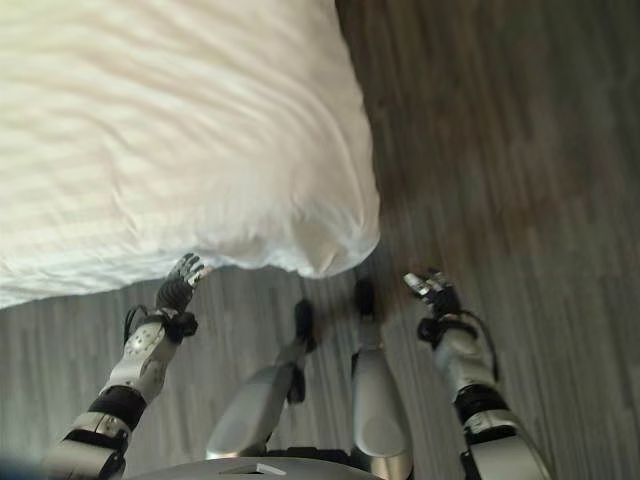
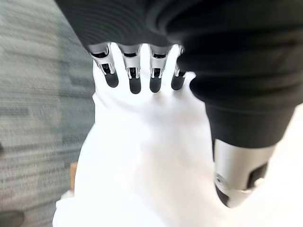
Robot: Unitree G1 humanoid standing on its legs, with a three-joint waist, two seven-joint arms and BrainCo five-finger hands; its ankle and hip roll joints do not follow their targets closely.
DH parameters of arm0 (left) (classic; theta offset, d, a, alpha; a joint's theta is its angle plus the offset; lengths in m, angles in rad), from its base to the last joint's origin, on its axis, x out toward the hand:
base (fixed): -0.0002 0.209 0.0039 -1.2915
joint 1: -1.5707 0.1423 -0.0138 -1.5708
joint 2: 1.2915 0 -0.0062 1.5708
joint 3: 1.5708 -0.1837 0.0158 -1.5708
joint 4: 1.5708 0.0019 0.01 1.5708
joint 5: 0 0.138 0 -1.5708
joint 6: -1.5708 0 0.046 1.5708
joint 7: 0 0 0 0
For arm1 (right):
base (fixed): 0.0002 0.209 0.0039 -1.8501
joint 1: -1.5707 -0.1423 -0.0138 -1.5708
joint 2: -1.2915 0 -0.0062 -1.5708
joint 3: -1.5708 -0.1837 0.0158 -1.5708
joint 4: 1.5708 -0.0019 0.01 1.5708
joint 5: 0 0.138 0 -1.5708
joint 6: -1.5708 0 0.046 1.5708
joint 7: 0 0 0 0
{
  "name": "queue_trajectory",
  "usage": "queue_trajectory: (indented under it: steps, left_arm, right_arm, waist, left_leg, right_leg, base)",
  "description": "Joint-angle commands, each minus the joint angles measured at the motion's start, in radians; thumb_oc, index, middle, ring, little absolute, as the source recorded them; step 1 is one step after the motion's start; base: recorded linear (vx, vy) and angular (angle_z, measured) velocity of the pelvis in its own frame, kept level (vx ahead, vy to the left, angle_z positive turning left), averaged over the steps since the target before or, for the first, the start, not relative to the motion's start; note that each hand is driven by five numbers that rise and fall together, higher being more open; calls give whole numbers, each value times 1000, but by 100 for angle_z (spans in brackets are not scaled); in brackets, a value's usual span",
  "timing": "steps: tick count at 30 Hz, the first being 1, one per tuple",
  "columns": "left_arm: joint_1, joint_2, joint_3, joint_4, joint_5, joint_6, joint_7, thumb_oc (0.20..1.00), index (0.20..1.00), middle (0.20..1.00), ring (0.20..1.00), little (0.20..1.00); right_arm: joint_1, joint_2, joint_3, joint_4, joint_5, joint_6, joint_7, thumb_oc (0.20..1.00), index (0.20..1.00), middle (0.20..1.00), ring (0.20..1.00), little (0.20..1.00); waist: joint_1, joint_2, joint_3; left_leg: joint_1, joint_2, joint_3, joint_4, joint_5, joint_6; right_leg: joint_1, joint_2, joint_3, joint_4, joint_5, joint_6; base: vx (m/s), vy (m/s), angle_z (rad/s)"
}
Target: Making the bed.
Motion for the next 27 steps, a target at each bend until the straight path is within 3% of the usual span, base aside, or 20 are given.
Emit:
queue_trajectory:
  steps: [1,2,3,5,6,7,8,11,13,14,15,16,17,19,20,21,22,23,24,27]
  left_arm:
    - [12,-70,-100,84,125,41,-14,1000,1000,1000,1000,1000]
    - [4,-90,-131,108,187,52,-4,1000,1000,1000,1000,1000]
    - [-8,-115,-235,11,323,-2,108,1000,1000,1000,1000,1000]
    - [-55,-76,-219,-31,367,33,117,1000,1000,1000,1000,1000]
    - [47,-36,-253,-172,410,37,98,1000,1000,1000,1000,1000]
    - [47,-36,-253,-173,410,37,98,1000,1000,1000,1000,1000]
    - [150,21,-180,-247,465,61,94,1000,1000,1000,1000,1000]
    - [209,52,-124,-316,440,62,86,1000,1000,1000,1000,1000]
    - [236,66,-77,-392,443,59,104,1000,1000,1000,1000,1000]
    - [326,11,-63,-450,245,69,46,1000,1000,1000,1000,1000]
    - [329,12,-63,-453,243,71,45,1000,1000,1000,1000,1000]
    - [302,11,-80,-484,380,-6,147,1000,1000,1000,1000,1000]
    - [308,-12,-70,-392,346,50,138,1000,1000,1000,1000,1000]
    - [333,-14,-45,-486,321,46,148,1000,1000,1000,1000,1000]
    - [333,-18,-40,-500,312,33,158,1000,1000,1000,1000,1000]
    - [318,-20,-35,-514,299,32,163,1000,1000,1000,1000,1000]
    - [311,-22,-30,-521,289,27,163,1000,1000,1000,1000,1000]
    - [311,-22,-30,-521,289,27,163,1000,1000,1000,1000,1000]
    - [307,-26,-29,-534,260,19,154,1000,1000,1000,1000,1000]
    - [302,-28,-37,-531,215,22,136,1000,1000,1000,1000,1000]
  right_arm:
    - [46,19,16,-12,-383,53,-91,1000,1000,1000,1000,1000]
    - [55,24,45,-46,-493,72,-122,1000,1000,1000,1000,1000]
    - [56,45,68,-44,-545,81,-183,1000,1000,1000,1000,1000]
    - [97,52,92,-156,-635,87,-173,1000,1000,1000,1000,1000]
    - [128,47,73,-186,-640,81,-189,1000,1000,1000,1000,1000]
    - [128,47,73,-186,-640,81,-189,1000,1000,1000,1000,1000]
    - [236,54,43,-322,-716,72,-170,1000,1000,1000,1000,1000]
    - [275,57,10,-386,-698,77,-156,1000,1000,1000,1000,1000]
    - [302,60,-10,-425,-676,78,-146,1000,1000,1000,1000,1000]
    - [309,53,-34,-459,-657,87,-160,1000,1000,1000,1000,1000]
    - [312,52,-34,-460,-656,87,-160,1000,1000,1000,1000,1000]
    - [306,69,-14,-478,-650,76,-179,1000,1000,1000,1000,1000]
    - [314,58,-14,-503,-651,70,-163,1000,1000,1000,1000,1000]
    - [310,25,-21,-542,-645,68,-169,1000,1000,1000,1000,1000]
    - [301,15,-22,-548,-636,66,-174,1000,1000,1000,1000,1000]
    - [284,0,-23,-560,-636,64,-170,1000,1000,1000,1000,1000]
    - [276,-14,-23,-562,-641,64,-164,1000,1000,1000,1000,1000]
    - [275,-14,-23,-562,-641,65,-164,1000,1000,1000,1000,1000]
    - [260,-33,-17,-559,-644,66,-152,1000,1000,1000,1000,1000]
    - [256,-75,-12,-598,-634,67,-122,1000,1000,1000,1000,1000]
  waist:
    - [3,10,-92]
    - [-8,0,-104]
    - [-6,-7,-107]
    - [-16,-8,-106]
    - [7,1,-104]
    - [7,1,-105]
    - [39,-16,-137]
    - [72,-31,-174]
    - [87,-38,-198]
    - [107,-45,-214]
    - [108,-43,-215]
    - [115,-56,-207]
    - [114,-63,-198]
    - [121,-70,-175]
    - [133,-72,-169]
    - [148,-74,-161]
    - [155,-66,-163]
    - [154,-66,-164]
    - [158,-50,-176]
    - [158,-10,-178]
  left_leg:
    - [-10,12,-17,6,-25,3]
    - [20,14,-15,6,-36,11]
    - [48,19,-11,6,-44,18]
    - [94,45,12,6,-48,23]
    - [105,56,29,7,-45,27]
    - [104,56,30,7,-45,27]
    - [142,102,101,11,-38,25]
    - [141,112,158,11,-33,17]
    - [148,124,198,14,-22,4]
    - [138,146,221,28,-5,-12]
    - [139,147,222,28,-6,-13]
    - [129,170,225,63,0,-29]
    - [121,183,225,120,-11,-34]
    - [92,200,155,201,2,-46]
    - [72,182,75,223,8,-43]
    - [65,104,-65,229,-42,-34]
    - [68,60,-136,214,-60,-30]
    - [65,59,-136,212,-57,-29]
    - [69,22,-188,176,-65,-22]
    - [26,-25,-179,96,-17,-11]
  right_leg:
    - [81,-99,-11,36,-146,80]
    - [96,-98,-14,57,-158,81]
    - [106,-93,-25,104,-171,82]
    - [106,-82,-90,221,-216,82]
    - [128,-93,-158,252,-236,71]
    - [127,-93,-158,252,-236,71]
    - [228,-142,-347,401,-307,52]
    - [319,-185,-426,363,-286,56]
    - [358,-175,-436,268,-284,54]
    - [398,-134,-421,143,-291,51]
    - [400,-132,-420,139,-289,50]
    - [411,-112,-387,103,-290,40]
    - [409,-99,-362,93,-294,34]
    - [417,-77,-321,67,-299,7]
    - [412,-70,-295,57,-291,-1]
    - [407,-60,-240,48,-288,-8]
    - [401,-53,-204,45,-284,-10]
    - [398,-54,-204,44,-282,-10]
    - [392,-37,-149,34,-283,-14]
    - [394,-1,-82,15,-296,-17]
  base:
    - [25,35,-6]
    - [14,43,-6]
    - [-31,67,-8]
    - [-116,56,-11]
    - [-127,31,-106]
    - [-282,-64,-117]
    - [-205,-74,-113]
    - [-168,-111,-71]
    - [-141,-236,-110]
    - [-99,-262,-109]
    - [-99,-354,-95]
    - [-48,-208,-68]
    - [-76,-294,-78]
    - [-50,-231,-101]
    - [31,-248,-127]
    - [91,-198,-146]
    - [86,-138,-182]
    - [162,-52,-145]
    - [260,-2,-124]
    - [296,37,-93]
